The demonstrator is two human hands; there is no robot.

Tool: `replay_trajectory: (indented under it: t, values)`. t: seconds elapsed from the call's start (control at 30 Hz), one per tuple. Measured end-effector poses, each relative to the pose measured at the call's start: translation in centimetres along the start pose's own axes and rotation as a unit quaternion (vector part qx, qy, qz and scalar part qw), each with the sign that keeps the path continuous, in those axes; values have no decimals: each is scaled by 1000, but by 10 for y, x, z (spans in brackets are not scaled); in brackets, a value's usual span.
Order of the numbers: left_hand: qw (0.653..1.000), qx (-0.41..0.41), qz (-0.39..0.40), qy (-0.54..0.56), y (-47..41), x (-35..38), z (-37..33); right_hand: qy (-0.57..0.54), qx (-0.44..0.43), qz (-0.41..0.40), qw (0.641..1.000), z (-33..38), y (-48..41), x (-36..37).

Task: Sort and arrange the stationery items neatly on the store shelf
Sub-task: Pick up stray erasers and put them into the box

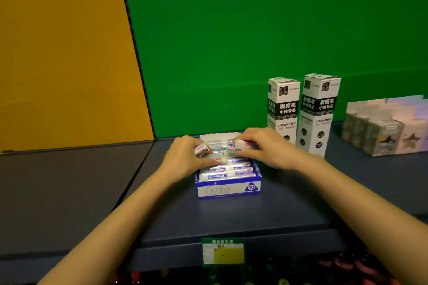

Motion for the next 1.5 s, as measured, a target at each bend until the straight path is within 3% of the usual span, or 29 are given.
replay_trajectory:
  t: [0.2,0.47,0.93,1.07,1.27,1.5]
  values:
    - [994,43,-25,-99,2,-1,-5,84,0,43,995,6,-4,10]
    - [993,24,11,-118,-4,-3,5,121,-24,79,989,11,-11,12]
    - [985,84,33,-147,0,-3,-7,77,-50,33,995,5,-7,11]
    - [988,91,31,-122,6,-12,-13,50,-50,38,997,10,-5,10]
    - [987,54,150,-35,19,-5,-21,37,-62,97,993,19,-1,22]
    - [983,79,165,-14,25,-3,-22,20,-51,79,995,14,3,13]
Point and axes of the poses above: each hand's wrist, its own y-axis away from the middle knuckle, its own x-axis out of the palm, z = x × y, the point moved 8 cm from there along -y, towards the middle knuckle, and after that the axes turned 5 degrees about -x, right-handed, at the moved point
